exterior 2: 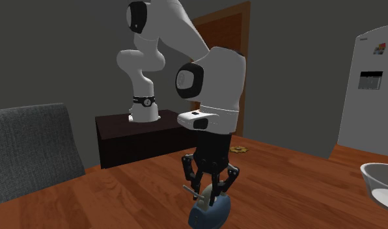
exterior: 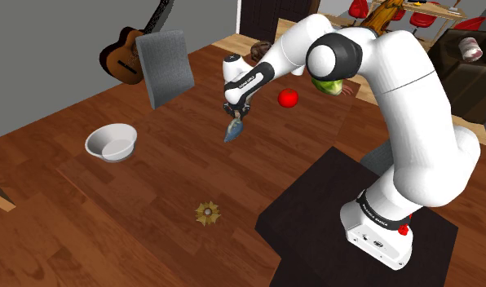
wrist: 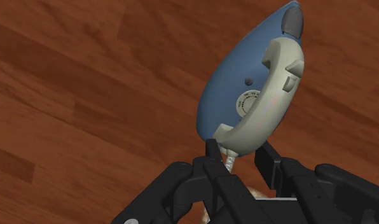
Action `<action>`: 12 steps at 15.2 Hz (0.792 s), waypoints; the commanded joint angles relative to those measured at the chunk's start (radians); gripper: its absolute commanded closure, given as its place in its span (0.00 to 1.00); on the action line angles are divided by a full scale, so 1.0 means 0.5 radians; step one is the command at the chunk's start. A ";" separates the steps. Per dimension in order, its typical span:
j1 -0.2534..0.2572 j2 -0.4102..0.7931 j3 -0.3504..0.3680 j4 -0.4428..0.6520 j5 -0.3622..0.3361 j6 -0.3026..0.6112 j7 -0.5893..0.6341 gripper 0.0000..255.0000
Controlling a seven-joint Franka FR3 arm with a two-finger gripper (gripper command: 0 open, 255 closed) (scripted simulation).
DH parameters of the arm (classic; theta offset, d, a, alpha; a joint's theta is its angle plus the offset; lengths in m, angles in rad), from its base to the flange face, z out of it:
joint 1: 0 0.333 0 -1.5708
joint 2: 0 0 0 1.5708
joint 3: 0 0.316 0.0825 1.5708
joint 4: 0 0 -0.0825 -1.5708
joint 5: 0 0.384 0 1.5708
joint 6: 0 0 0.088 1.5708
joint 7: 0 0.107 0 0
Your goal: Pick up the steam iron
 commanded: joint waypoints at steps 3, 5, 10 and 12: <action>0.002 0.000 0.002 0.000 0.001 -0.001 0.001 1.00; 0.000 -0.044 0.005 -0.020 0.004 -0.025 -0.005 1.00; -0.006 -0.150 0.015 -0.061 0.014 -0.090 -0.022 1.00; -0.008 -0.190 0.019 -0.072 0.018 -0.118 -0.029 1.00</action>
